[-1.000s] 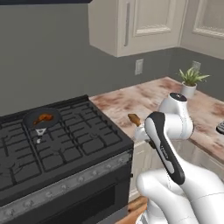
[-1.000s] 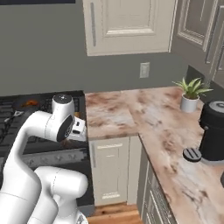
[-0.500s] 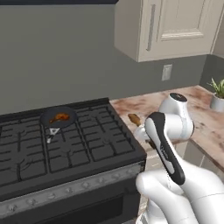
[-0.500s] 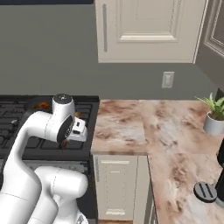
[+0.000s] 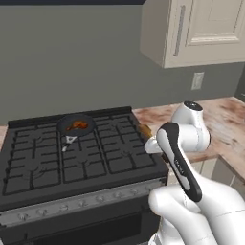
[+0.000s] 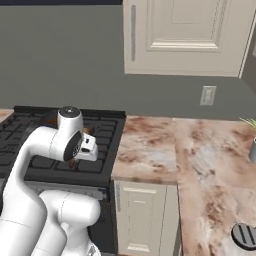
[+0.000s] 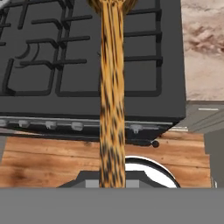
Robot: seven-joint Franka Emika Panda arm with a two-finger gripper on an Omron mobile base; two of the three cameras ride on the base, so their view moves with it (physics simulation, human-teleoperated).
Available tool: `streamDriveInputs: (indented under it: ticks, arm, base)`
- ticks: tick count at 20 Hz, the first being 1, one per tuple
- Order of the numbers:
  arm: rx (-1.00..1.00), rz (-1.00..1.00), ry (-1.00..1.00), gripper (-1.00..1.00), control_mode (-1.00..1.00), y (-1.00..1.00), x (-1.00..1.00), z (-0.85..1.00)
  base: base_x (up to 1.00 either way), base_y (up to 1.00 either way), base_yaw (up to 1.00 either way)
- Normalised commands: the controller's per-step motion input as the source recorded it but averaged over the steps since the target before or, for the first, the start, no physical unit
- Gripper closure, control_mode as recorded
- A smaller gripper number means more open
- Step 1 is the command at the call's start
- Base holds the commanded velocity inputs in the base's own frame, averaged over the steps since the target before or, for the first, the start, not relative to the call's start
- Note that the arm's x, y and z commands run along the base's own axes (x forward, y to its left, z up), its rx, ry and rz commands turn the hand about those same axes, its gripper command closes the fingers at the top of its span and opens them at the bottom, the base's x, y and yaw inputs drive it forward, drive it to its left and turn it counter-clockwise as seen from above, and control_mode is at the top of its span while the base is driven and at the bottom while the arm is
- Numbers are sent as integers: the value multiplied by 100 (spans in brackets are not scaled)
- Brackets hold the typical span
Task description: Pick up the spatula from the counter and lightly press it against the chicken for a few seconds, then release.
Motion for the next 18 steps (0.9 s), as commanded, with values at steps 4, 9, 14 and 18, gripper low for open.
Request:
streamDriveInputs:
  ticks: [4, 9, 14, 18]
  arm:
    - [0, 0, 0, 100, 100, 0, 0, 0]
    - [0, 0, 0, 100, 100, 0, 0, 0]
    - [0, 0, 0, 100, 100, 0, 0, 0]
    - [0, 0, 0, 100, 100, 0, 0, 0]
  base:
    - [56, 11, 5]
    - [75, 24, 0]
    - [63, 15, 0]
    - [40, 16, 0]
